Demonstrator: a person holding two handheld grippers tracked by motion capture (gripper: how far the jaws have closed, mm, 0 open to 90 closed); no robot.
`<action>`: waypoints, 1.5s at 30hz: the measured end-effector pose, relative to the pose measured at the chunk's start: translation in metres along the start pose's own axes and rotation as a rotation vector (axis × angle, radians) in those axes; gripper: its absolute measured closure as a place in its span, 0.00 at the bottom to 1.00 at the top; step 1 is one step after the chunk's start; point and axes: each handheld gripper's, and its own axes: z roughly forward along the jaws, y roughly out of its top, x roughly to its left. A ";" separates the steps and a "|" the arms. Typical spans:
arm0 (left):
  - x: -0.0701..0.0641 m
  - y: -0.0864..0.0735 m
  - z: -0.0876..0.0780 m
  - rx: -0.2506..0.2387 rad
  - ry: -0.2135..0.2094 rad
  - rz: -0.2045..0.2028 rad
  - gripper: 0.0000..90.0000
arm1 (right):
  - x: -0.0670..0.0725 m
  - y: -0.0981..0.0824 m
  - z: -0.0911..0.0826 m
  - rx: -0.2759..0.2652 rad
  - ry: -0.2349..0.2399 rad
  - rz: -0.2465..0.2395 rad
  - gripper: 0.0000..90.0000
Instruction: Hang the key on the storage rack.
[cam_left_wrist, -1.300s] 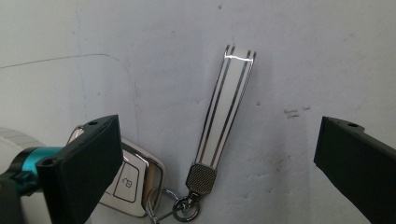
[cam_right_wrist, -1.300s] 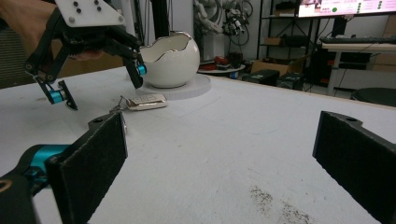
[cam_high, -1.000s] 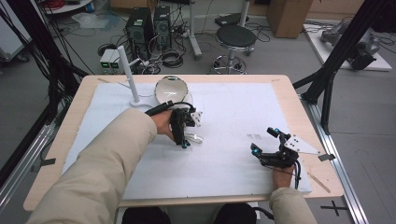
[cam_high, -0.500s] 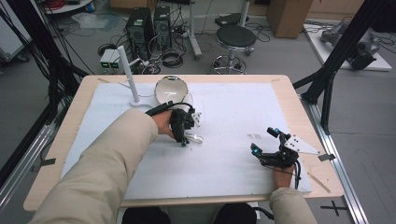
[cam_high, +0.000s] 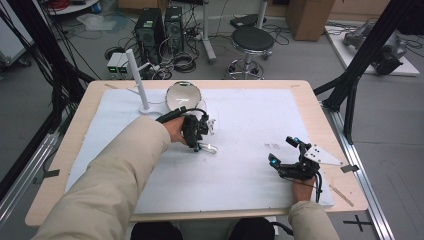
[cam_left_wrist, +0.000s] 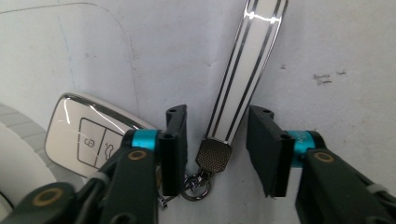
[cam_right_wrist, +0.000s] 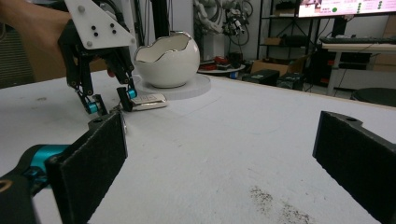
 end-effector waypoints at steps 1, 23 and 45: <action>0.000 0.000 0.000 0.006 -0.002 0.008 0.68 | 0.000 0.000 0.000 0.000 0.000 0.000 0.02; -0.002 -0.003 -0.003 -0.037 -0.034 -0.073 0.82 | 0.000 0.000 0.000 -0.001 0.000 -0.003 0.02; -0.021 -0.058 -0.093 -0.543 0.087 -0.362 0.83 | 0.000 0.000 0.001 0.002 -0.004 -0.010 0.02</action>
